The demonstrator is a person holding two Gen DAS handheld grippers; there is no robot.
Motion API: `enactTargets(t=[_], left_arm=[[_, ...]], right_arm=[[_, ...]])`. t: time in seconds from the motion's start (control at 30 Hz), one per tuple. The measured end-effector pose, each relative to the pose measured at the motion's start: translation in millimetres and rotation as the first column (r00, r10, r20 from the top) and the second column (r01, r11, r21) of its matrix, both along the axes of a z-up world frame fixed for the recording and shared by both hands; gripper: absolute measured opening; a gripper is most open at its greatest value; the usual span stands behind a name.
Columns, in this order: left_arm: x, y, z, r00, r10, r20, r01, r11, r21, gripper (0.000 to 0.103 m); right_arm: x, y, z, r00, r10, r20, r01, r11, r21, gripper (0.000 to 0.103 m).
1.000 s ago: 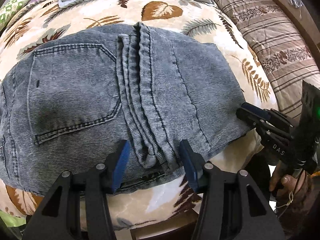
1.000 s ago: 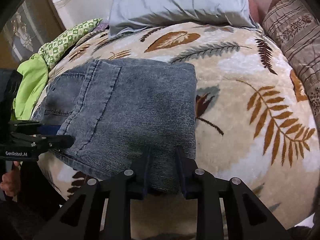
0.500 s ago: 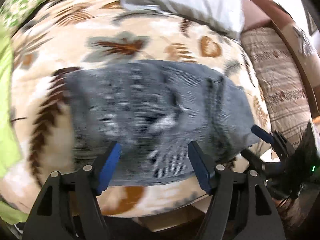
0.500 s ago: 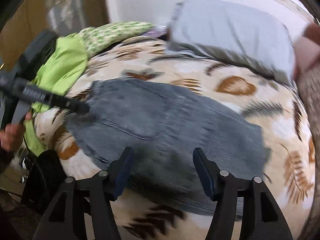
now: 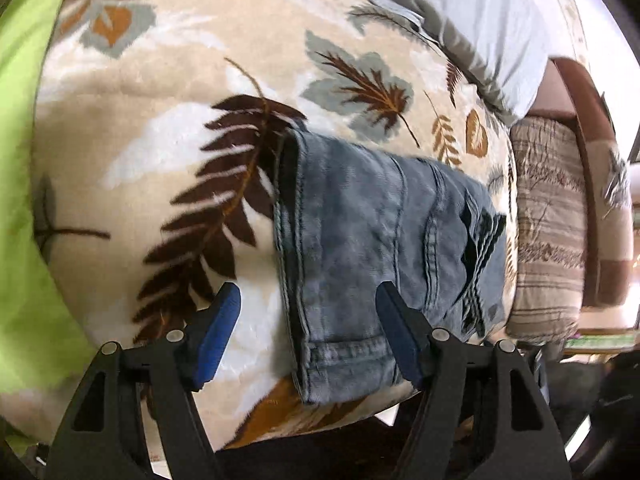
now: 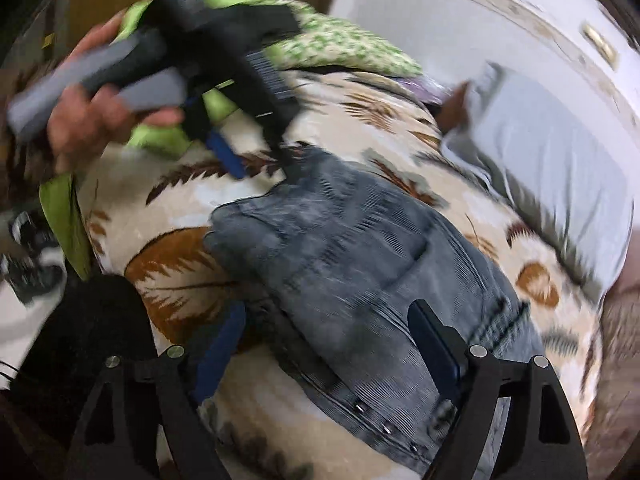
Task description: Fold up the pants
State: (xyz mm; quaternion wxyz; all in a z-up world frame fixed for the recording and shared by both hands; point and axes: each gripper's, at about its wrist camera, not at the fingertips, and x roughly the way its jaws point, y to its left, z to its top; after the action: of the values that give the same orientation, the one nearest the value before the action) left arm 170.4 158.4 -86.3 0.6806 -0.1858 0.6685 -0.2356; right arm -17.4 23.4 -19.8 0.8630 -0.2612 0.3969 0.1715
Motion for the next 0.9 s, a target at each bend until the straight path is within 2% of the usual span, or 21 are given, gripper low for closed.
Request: enactTargets(t=[0.13, 0.27, 0.33, 0.37, 0.4, 0.43, 0.47, 0.5, 0.53, 0.63, 0.73, 0.83, 0.9], left_arm=[[20.0, 6.8, -6.8, 0.999, 0.016, -0.034, -0.018, 0.998, -0.052, 0.071], [37.5, 5.2, -10.3, 0.999, 0.005, -0.043, -0.008, 0.998, -0.07, 0.076], [42.9, 1.7, -8.8, 0.999, -0.011, -0.03, 0.009, 0.998, -0.069, 0.08], [45.1, -0.1, -8.3, 1.0, -0.018, -0.023, 0.017, 0.998, -0.068, 0.082], [47.1, -2.4, -8.2, 1.0, -0.027, -0.016, 0.026, 0.997, -0.068, 0.082], [49.0, -3.6, -8.9, 0.999, -0.036, -0.012, 0.035, 0.997, -0.07, 0.084], [50.3, -6.9, -9.9, 0.999, -0.053, -0.006, 0.052, 0.996, -0.072, 0.085], [51.2, -9.7, -10.5, 0.998, -0.068, 0.001, 0.068, 0.995, -0.071, 0.086], [51.2, -12.6, -10.0, 0.996, -0.087, 0.013, 0.088, 0.994, -0.071, 0.088], [50.9, -21.9, -8.8, 0.989, -0.14, 0.039, 0.143, 0.986, -0.089, 0.093], [52.5, -35.7, -9.9, 0.986, -0.163, 0.041, 0.167, 0.978, -0.122, 0.103], [53.3, -47.9, -10.2, 0.985, -0.165, 0.043, 0.169, 0.97, -0.174, 0.102], [53.0, -51.0, -11.6, 0.987, -0.155, 0.038, 0.159, 0.967, -0.2, 0.074]], right_arm=[[-2.3, 33.9, -26.6, 0.998, 0.055, 0.034, -0.049, 0.987, -0.15, 0.085], [1.2, 60.7, -55.6, 0.988, 0.111, 0.11, -0.067, 0.937, -0.342, 0.085], [4.4, 66.9, -65.4, 0.98, 0.138, 0.146, -0.069, 0.913, -0.401, 0.082], [6.1, 67.6, -66.6, 0.976, 0.148, 0.158, -0.073, 0.91, -0.407, 0.082], [9.0, 66.4, -66.1, 0.975, 0.151, 0.163, -0.074, 0.913, -0.402, 0.065], [14.2, 65.4, -64.3, 0.977, 0.145, 0.156, -0.075, 0.919, -0.388, 0.042], [19.3, 62.6, -60.6, 0.981, 0.134, 0.138, -0.076, 0.93, -0.359, 0.036], [21.5, 59.2, -53.9, 0.982, 0.12, 0.145, -0.066, 0.941, -0.332, 0.026], [21.2, 57.2, -46.3, 0.979, 0.119, 0.164, -0.062, 0.947, -0.316, 0.022], [21.2, 50.7, -30.5, 0.976, 0.094, 0.195, -0.039, 0.962, -0.269, 0.022], [26.2, 43.8, -23.0, 0.979, 0.069, 0.192, -0.022, 0.972, -0.236, 0.022], [29.0, 44.1, -25.6, 0.98, 0.079, 0.185, -0.033, 0.97, -0.24, 0.022], [28.7, 43.4, -28.4, 0.98, 0.084, 0.179, -0.04, 0.971, -0.236, 0.022]])
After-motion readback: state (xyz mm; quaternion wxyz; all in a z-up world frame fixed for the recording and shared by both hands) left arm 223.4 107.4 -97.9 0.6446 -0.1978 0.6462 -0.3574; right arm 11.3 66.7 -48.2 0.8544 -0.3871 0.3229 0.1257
